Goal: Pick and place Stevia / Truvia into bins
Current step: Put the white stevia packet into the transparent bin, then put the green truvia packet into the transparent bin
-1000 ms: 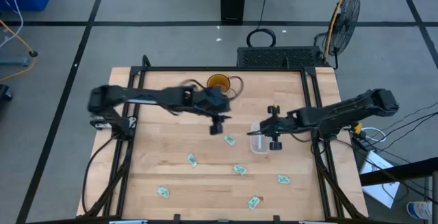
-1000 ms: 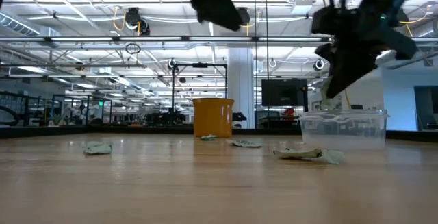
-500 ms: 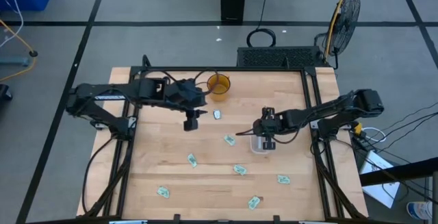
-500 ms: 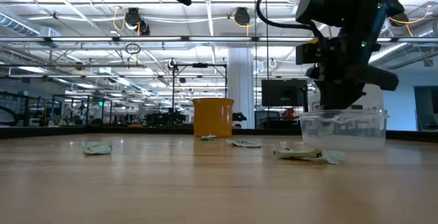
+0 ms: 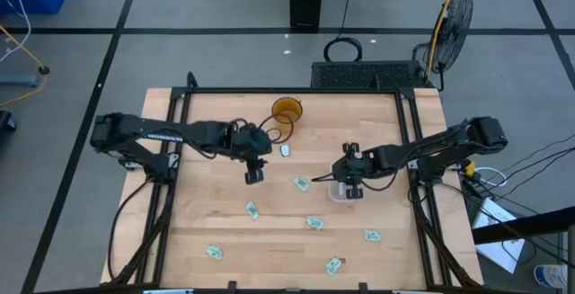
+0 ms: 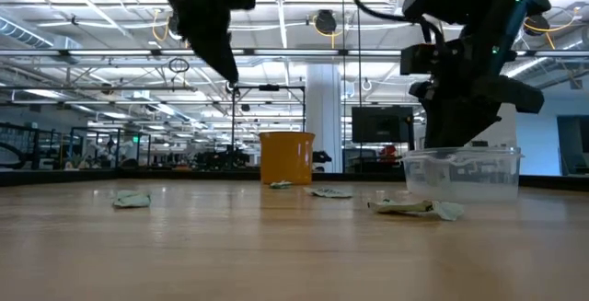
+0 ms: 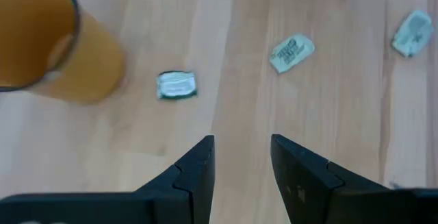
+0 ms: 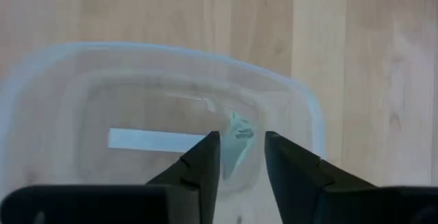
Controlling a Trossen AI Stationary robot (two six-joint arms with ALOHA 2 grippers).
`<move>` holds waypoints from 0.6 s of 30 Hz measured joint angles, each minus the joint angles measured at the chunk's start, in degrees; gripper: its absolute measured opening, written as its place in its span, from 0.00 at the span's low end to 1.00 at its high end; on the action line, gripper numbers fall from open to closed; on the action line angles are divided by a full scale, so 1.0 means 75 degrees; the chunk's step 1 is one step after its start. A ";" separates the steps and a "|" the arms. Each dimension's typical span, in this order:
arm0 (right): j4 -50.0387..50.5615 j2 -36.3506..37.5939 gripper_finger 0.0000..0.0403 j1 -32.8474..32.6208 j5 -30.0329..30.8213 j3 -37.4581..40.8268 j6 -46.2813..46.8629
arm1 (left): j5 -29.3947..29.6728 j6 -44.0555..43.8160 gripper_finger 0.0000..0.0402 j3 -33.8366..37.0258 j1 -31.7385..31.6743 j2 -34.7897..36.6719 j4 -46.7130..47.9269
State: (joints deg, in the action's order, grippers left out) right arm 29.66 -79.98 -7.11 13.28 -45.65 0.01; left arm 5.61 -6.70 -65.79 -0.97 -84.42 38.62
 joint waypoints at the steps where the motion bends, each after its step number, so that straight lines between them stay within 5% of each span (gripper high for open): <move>1: 0.0014 0.0102 0.28 -0.0044 0.0000 0.0000 -0.0009 | 0.0000 -0.0129 0.37 0.0334 0.0019 0.0005 -0.0445; 11: -0.1212 0.1117 0.29 -0.0339 0.0000 0.0003 -0.0700 | 0.0690 0.0210 0.37 0.3201 0.0044 -0.0283 -0.6463; 18: -0.2349 0.0909 0.29 -0.0046 0.0010 -0.0003 -0.1121 | 0.1115 0.0629 0.37 0.3016 -0.0070 -0.1835 -0.7220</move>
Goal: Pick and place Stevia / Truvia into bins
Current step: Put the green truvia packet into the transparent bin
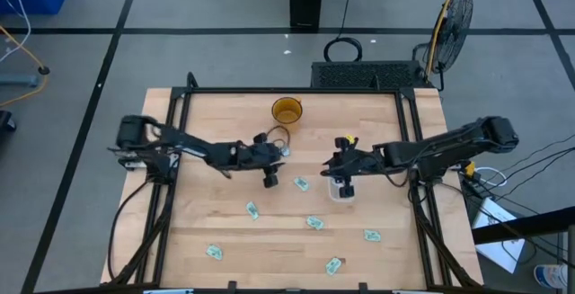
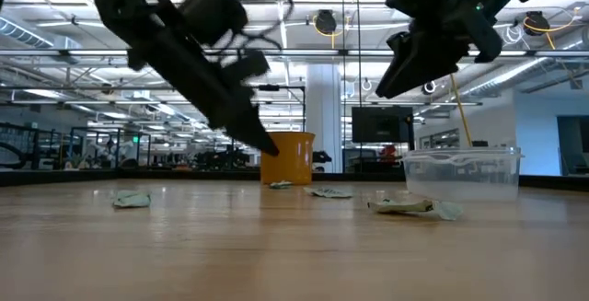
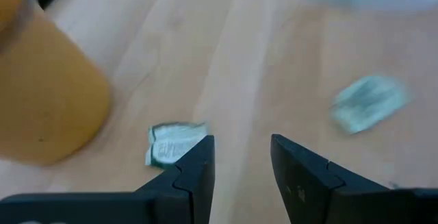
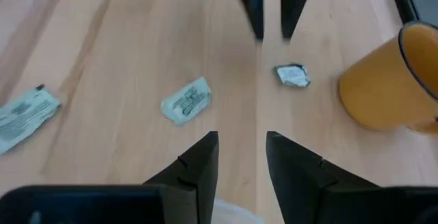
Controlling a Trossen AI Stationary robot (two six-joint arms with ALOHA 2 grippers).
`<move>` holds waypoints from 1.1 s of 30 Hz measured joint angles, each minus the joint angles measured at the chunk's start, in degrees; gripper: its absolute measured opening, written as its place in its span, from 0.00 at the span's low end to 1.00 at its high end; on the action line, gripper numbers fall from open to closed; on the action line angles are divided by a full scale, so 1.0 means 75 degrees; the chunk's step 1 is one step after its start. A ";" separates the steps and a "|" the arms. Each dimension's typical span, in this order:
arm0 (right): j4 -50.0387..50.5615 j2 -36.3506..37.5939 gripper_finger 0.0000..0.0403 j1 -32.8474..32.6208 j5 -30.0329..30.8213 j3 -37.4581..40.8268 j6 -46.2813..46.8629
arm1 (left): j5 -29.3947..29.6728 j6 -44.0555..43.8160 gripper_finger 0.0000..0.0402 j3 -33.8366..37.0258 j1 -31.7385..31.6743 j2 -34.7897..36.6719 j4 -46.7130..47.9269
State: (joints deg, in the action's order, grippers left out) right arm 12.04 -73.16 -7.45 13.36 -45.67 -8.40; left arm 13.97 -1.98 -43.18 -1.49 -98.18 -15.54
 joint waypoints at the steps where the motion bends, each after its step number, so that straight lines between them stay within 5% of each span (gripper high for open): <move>1: -0.0024 -0.0024 0.29 0.0025 -0.0003 0.0000 -0.0077 | 0.0148 0.0101 0.37 -0.0082 -0.0016 -0.0249 -0.0050; 13: -0.0030 -0.0079 0.29 0.0039 0.0001 0.0006 -0.0455 | 0.0397 0.0320 0.35 -0.0716 -0.0544 -0.1502 -0.0079; 22: -0.0061 -0.0079 0.29 0.0022 0.0004 0.0014 -0.0874 | 0.0037 0.0280 0.03 -0.0699 -0.0524 -0.1344 0.0046; 27: -0.0321 -0.0079 0.32 -0.0021 -0.0040 0.0023 -0.1239 | -0.1396 0.0424 0.02 -0.0672 -0.0284 -0.0906 -0.0142; 33: -0.2072 -0.0277 0.43 -0.0064 -0.1354 0.0306 -0.1867 | -0.2859 0.0816 0.01 -0.0743 0.0102 -0.0026 -0.0915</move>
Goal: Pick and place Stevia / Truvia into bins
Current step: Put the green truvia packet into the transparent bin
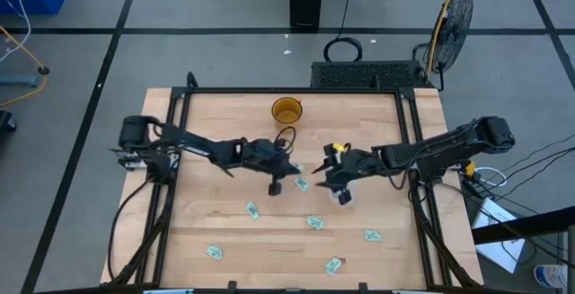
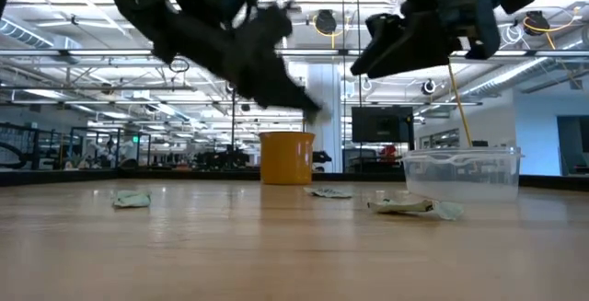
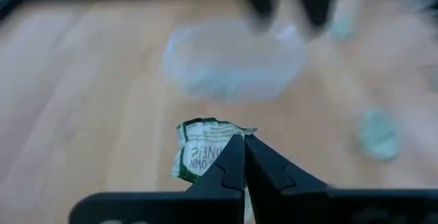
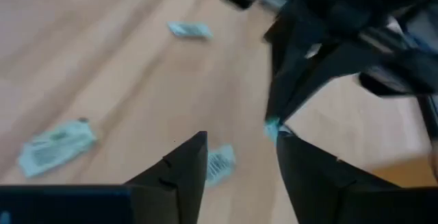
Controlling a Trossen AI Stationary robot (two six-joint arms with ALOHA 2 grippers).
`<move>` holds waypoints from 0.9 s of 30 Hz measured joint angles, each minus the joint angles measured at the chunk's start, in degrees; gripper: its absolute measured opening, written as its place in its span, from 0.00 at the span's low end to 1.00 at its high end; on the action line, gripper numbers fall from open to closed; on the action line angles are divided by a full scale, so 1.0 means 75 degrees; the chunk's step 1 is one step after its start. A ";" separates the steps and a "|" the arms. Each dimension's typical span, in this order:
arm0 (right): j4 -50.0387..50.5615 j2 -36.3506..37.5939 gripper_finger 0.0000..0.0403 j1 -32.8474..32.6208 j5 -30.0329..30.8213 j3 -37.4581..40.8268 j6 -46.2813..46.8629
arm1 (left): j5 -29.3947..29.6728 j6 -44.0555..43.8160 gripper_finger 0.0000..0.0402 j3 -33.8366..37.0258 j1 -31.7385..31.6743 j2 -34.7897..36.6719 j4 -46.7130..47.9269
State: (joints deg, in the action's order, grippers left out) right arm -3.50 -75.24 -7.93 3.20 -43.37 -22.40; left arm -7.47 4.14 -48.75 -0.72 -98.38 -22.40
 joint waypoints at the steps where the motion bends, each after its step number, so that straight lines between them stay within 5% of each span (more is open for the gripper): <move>1: -0.0247 -0.0049 0.45 -0.0039 -0.0146 0.0087 -0.0116 | -0.0206 0.0050 0.01 0.0000 0.0064 0.0172 0.0003; 8: -0.1917 -0.0527 0.53 -0.0157 -0.0249 0.0281 -0.1054 | -0.1327 0.0375 0.01 0.0006 0.0327 0.0770 -0.0121; 15: -0.3132 -0.1173 0.52 -0.0157 -0.0424 0.0280 -0.1611 | -0.1422 0.0319 0.01 -0.0003 0.0372 0.0776 -0.0170; 27: -0.3102 -0.1326 0.34 -0.0159 -0.0438 0.0288 -0.1707 | -0.1135 0.0166 0.02 -0.0003 0.0299 0.0776 0.0073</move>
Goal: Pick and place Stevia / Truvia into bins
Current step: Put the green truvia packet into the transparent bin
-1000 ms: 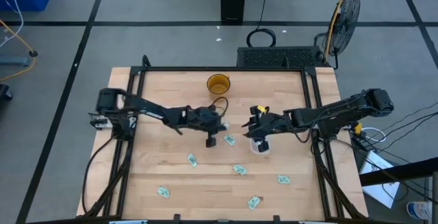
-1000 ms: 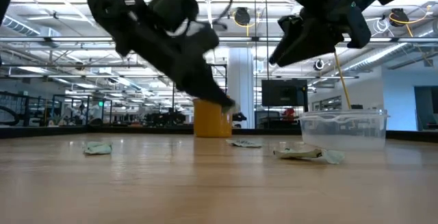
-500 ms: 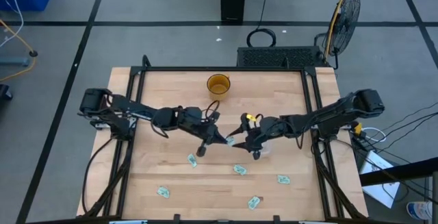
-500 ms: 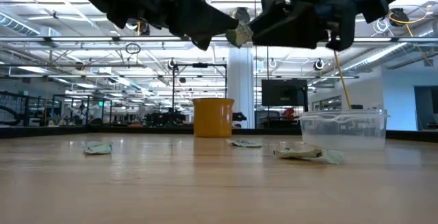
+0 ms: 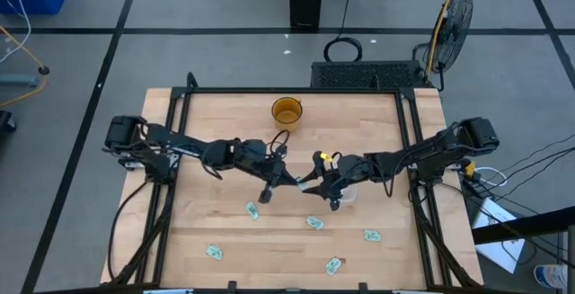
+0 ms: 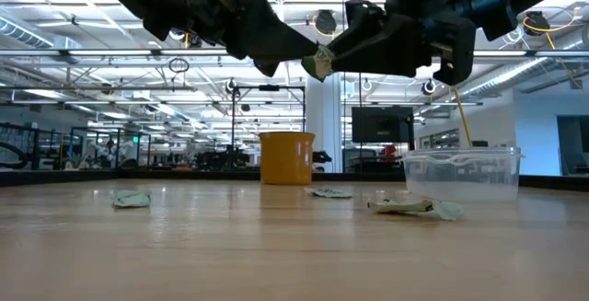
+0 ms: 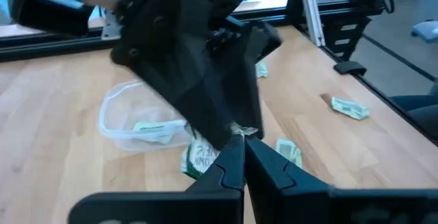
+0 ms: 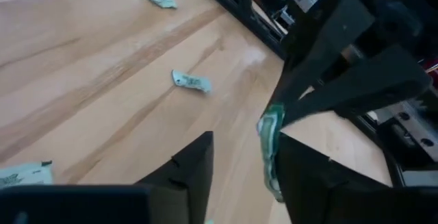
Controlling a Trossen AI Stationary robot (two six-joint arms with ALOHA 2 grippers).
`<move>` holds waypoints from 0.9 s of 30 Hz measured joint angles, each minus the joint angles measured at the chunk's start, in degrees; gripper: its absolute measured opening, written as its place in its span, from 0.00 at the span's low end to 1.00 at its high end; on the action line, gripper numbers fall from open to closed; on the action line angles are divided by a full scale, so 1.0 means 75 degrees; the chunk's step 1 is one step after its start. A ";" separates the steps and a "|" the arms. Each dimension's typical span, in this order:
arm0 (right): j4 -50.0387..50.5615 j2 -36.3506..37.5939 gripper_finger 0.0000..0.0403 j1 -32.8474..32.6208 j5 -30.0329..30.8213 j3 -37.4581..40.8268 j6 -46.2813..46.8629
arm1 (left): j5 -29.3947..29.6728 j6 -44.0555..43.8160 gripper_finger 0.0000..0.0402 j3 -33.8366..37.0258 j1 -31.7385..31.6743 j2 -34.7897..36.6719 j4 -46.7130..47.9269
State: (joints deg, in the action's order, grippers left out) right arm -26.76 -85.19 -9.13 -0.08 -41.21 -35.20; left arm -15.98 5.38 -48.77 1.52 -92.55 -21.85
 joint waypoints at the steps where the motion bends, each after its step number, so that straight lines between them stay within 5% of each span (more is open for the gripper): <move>1: -0.0005 0.0003 0.31 0.0002 0.0006 0.0000 0.0001 | 0.0015 -0.0013 0.03 0.0000 0.0000 0.0000 -0.0013; 12: -0.0047 0.0000 0.02 0.0076 0.0038 0.0000 0.0380 | 0.0173 0.0021 0.01 0.0000 0.0000 0.0000 -0.0031; 16: -0.0058 0.0000 0.02 0.0078 0.0115 0.0000 0.0396 | 0.0583 -0.0073 0.07 0.0000 0.0006 0.0000 -0.0042; 27: 0.1831 0.0003 0.00 0.0072 0.2702 -0.0003 0.1456 | 0.1436 0.0068 0.29 0.0000 0.0000 0.0000 -0.0013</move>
State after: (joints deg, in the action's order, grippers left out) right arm -13.03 -85.17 -8.58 20.18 -41.23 -24.28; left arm -5.21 5.89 -48.77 1.52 -92.55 -21.95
